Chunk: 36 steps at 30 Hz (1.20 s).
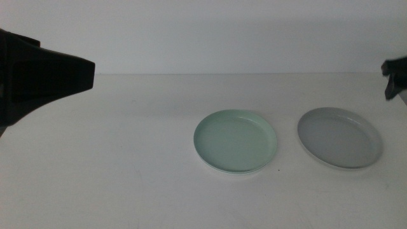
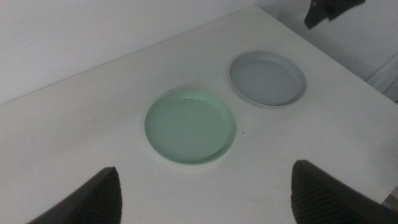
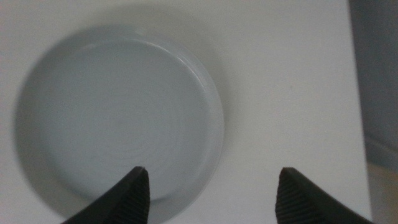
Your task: Stack the three bowls on top of each other.
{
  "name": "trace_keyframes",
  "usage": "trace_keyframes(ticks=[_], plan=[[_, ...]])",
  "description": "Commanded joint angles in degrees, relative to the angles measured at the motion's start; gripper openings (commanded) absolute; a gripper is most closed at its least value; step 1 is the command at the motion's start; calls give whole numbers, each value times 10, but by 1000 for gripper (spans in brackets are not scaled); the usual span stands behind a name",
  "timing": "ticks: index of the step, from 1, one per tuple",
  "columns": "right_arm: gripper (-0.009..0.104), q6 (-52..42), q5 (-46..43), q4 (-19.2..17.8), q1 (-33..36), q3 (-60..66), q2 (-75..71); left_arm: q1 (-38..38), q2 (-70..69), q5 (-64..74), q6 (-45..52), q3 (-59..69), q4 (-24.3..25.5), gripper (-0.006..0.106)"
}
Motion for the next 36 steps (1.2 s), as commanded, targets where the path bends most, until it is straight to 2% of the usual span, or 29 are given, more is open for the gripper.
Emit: trace_keyframes(ticks=[1,12,17,22,25,26,36], plan=[[54,-13,-17,14,-23,-21,7,0,0,-38,-5,-13,-21,90],[54,-28,-97,45,-44,-21,123,0,0,-38,-5,-13,-21,90],[52,-41,-113,46,-44,-21,154,0,0,-38,-5,-13,-21,90],[36,-85,-113,75,-44,-20,176,0,0,-38,-5,-13,-21,90],[12,-103,-106,82,-44,-20,176,0,0,-38,-5,-13,-21,90],[1,-111,-104,82,-44,-20,174,0,0,-38,-5,-13,-21,90],[0,-125,-79,122,-45,-30,96,0,0,-38,-5,-13,-21,90]])
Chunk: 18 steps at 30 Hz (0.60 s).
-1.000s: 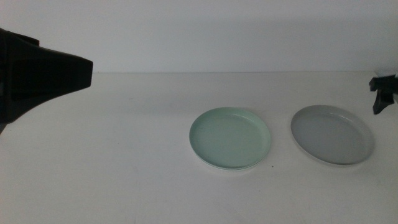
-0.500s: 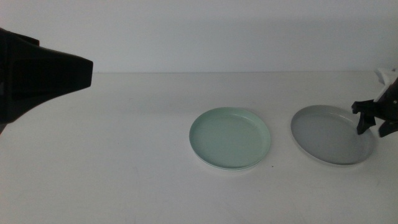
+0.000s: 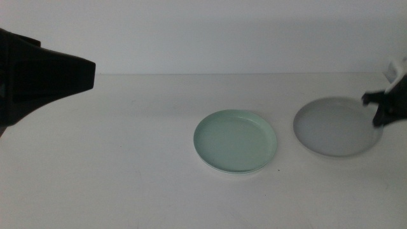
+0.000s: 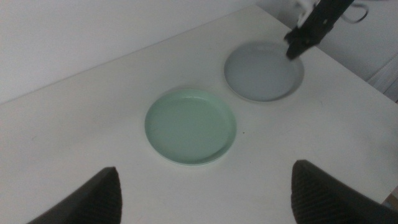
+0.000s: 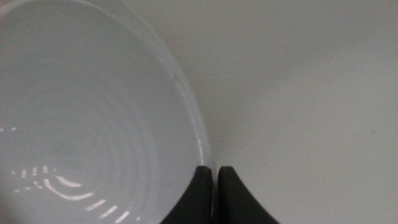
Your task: Stack the three bowls on top of each other.
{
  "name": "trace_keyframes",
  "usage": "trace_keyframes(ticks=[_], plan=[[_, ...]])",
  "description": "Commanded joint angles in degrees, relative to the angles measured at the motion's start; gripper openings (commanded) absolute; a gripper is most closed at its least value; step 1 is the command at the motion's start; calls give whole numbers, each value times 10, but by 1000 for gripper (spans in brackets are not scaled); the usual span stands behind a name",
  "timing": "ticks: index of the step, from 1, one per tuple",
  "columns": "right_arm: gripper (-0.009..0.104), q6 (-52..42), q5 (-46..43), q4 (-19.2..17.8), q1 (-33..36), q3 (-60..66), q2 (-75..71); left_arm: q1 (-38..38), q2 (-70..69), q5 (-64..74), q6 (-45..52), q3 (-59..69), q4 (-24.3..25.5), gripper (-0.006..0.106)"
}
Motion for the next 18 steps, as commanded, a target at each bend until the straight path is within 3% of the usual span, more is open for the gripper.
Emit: trace_keyframes(ticks=[1,9,18], plan=[[0,-8,0,18,-4,-34,-76,0,0,-38,-5,-13,-21,90],[0,-12,122,103,29,-167,-103,0,0,-38,-5,-13,-21,90],[0,3,107,112,155,-176,-80,0,0,-38,-5,-13,-21,90]])
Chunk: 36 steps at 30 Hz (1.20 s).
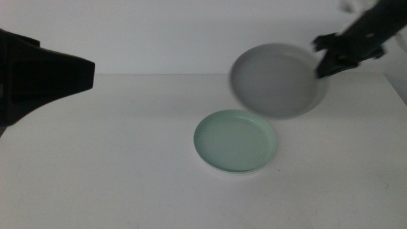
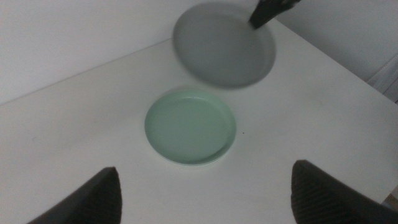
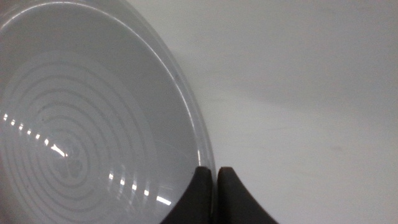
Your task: Stack the three bowls on top of each other.
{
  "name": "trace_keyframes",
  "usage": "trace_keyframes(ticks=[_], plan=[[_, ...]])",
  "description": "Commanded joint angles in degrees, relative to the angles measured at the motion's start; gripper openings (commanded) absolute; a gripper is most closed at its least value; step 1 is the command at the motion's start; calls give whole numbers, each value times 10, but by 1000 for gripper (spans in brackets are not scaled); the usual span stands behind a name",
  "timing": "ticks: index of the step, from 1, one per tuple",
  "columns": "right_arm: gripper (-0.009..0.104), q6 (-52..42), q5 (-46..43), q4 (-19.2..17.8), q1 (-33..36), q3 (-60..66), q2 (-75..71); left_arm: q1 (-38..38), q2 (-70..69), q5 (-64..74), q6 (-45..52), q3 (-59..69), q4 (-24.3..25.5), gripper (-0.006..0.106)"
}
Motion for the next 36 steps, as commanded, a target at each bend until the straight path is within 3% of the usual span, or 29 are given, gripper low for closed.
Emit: trace_keyframes(ticks=[1,9,24,29,36], plan=[[0,7,-22,13,29,-19,-18,0,0,-38,-5,-13,-21,90],[0,17,-47,10,101,-18,36,0,0,-38,-5,-13,-21,90],[2,19,-35,-6,105,-18,100,0,0,-38,-5,-13,-21,90],[17,19,-30,-8,105,-18,100,0,0,-38,-5,-13,-21,90],[48,19,-33,0,103,-18,87,0,0,-38,-5,-13,-21,90]])
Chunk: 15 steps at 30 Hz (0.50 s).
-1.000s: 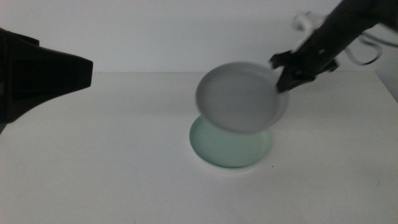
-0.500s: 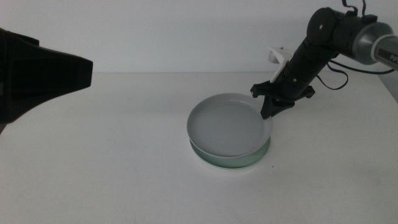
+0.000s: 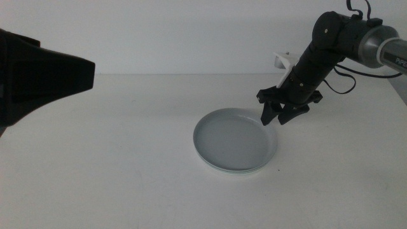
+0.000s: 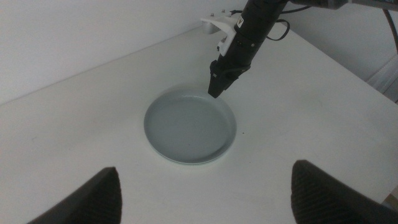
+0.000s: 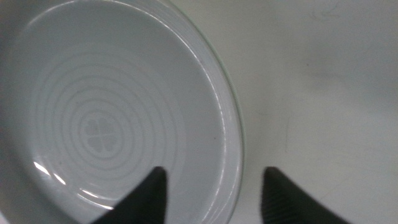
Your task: Stack the three bowls on top of each other.
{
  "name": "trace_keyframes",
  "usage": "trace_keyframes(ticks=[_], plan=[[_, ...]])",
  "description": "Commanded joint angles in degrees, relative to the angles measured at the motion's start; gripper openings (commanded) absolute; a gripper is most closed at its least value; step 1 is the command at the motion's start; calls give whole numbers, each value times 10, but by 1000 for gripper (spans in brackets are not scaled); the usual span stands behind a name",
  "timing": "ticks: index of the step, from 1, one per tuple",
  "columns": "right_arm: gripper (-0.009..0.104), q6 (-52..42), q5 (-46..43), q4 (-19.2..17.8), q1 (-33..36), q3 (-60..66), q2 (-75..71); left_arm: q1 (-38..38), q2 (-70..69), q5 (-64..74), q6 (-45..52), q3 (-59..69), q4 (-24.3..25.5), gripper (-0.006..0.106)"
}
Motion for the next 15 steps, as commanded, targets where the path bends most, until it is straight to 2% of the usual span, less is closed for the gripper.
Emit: trace_keyframes(ticks=[1,6,12,15], plan=[[51,-3,-15,11,-3,-18,-56,0,0,-38,-5,-13,-21,90],[59,0,-39,12,-19,-18,-120,0,0,-38,-5,-13,-21,90],[59,0,-36,-19,-29,-18,-217,0,0,-38,-5,-13,-21,90],[59,2,-34,-21,-29,-18,-262,0,0,-38,-5,-13,-21,90]])
